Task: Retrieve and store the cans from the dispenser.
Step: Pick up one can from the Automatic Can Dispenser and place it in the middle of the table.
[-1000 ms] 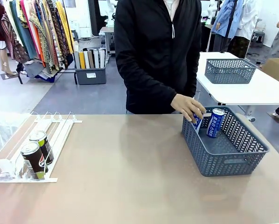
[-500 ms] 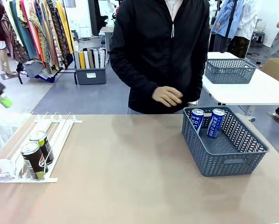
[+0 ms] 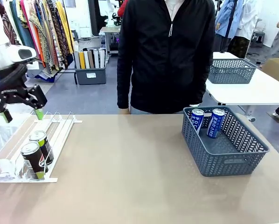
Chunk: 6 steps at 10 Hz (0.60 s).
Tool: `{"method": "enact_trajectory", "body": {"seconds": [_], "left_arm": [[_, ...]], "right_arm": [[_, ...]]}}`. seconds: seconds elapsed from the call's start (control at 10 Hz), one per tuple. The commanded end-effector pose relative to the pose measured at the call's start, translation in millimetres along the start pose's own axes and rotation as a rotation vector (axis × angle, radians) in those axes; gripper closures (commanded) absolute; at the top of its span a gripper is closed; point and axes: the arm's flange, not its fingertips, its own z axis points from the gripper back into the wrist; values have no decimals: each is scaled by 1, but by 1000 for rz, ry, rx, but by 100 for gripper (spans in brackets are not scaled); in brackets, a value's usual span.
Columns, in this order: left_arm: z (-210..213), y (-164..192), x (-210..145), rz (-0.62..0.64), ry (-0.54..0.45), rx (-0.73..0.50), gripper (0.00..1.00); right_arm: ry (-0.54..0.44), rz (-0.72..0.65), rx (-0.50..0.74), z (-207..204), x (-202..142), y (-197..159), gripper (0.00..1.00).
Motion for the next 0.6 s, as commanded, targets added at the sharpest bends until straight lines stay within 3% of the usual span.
{"method": "enact_trajectory", "body": {"seconds": [0.0, 0.1, 0.3, 0.5], "left_arm": [[10, 9, -5, -16, -26, 17, 0], [0, 0, 0, 0, 0, 0, 0], [-15, 4, 11, -43, -46, 28, 0], [-41, 27, -7, -13, -35, 11, 0]], "right_arm": [[-21, 13, 25, -2, 4, 4, 0], [-21, 13, 25, -2, 4, 4, 0], [-21, 13, 25, -2, 4, 4, 0], [-21, 13, 25, -2, 4, 4, 0]]}}
